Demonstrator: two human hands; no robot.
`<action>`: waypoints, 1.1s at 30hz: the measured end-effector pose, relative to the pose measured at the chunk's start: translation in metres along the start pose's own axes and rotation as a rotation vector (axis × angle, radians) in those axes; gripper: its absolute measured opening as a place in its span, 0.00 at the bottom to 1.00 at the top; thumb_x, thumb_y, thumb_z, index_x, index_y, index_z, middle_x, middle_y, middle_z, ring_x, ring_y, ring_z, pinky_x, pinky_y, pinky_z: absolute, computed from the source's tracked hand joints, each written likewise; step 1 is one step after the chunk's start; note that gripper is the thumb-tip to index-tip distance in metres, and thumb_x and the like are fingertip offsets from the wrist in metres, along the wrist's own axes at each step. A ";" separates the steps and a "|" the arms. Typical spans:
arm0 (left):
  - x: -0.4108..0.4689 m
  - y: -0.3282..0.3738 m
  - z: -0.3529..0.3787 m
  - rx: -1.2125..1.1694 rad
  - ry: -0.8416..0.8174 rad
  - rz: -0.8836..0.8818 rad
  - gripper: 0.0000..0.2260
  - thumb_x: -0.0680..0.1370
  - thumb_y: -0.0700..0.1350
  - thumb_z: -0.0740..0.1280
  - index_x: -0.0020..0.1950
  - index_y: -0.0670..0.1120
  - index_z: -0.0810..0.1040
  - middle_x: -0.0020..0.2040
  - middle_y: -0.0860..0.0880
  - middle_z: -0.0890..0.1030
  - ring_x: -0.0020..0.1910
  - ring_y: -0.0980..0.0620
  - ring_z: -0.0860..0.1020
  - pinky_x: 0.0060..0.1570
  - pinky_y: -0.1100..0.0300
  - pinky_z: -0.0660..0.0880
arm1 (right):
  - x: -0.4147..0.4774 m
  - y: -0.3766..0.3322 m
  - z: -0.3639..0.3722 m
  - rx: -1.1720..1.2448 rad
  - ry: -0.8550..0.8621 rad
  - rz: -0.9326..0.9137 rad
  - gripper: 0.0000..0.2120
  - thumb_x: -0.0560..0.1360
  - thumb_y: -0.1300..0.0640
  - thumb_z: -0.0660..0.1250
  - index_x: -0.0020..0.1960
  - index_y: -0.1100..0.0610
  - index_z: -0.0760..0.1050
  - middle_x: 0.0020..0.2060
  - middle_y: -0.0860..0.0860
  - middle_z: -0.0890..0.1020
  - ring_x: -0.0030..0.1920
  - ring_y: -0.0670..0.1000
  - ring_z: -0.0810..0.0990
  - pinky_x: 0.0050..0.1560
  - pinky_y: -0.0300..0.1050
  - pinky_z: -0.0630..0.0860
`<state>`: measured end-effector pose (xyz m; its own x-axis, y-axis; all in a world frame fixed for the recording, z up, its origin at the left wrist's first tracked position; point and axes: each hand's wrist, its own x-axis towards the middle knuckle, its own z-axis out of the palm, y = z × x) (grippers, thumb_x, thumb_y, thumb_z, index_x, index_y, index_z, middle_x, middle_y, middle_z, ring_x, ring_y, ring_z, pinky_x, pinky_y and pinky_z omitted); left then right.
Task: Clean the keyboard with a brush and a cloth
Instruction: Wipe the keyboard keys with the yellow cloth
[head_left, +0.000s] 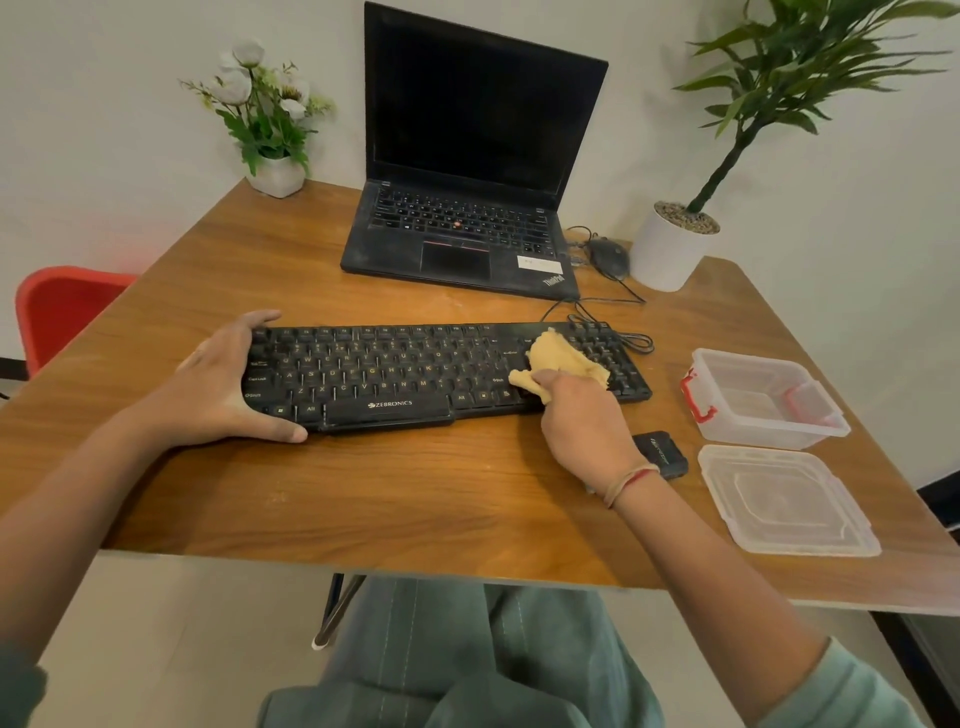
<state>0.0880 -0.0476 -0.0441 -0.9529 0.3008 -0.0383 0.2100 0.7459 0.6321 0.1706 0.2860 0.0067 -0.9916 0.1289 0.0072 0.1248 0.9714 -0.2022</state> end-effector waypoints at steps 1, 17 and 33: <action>0.000 0.000 0.000 0.001 0.002 0.002 0.55 0.47 0.70 0.74 0.68 0.68 0.48 0.73 0.48 0.62 0.70 0.45 0.63 0.68 0.43 0.62 | -0.002 -0.003 0.001 0.008 0.013 -0.005 0.20 0.78 0.65 0.55 0.69 0.54 0.69 0.56 0.56 0.78 0.49 0.55 0.77 0.44 0.43 0.69; 0.001 0.000 -0.002 -0.038 -0.026 0.011 0.58 0.47 0.70 0.75 0.69 0.70 0.45 0.75 0.48 0.59 0.71 0.46 0.62 0.70 0.43 0.62 | 0.006 0.051 -0.080 0.914 0.088 0.297 0.08 0.76 0.54 0.65 0.54 0.52 0.78 0.48 0.49 0.82 0.50 0.51 0.80 0.51 0.49 0.77; 0.017 0.002 0.004 -0.036 -0.006 0.007 0.64 0.47 0.70 0.75 0.77 0.59 0.48 0.75 0.49 0.59 0.73 0.47 0.61 0.71 0.45 0.60 | 0.030 0.076 -0.031 -0.448 0.114 -0.133 0.07 0.74 0.55 0.67 0.51 0.50 0.81 0.47 0.50 0.77 0.40 0.52 0.77 0.34 0.43 0.67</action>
<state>0.0735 -0.0385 -0.0463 -0.9501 0.3095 -0.0390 0.2081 0.7218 0.6600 0.1511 0.3697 0.0224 -0.9931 -0.0059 0.1170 0.0236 0.9682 0.2491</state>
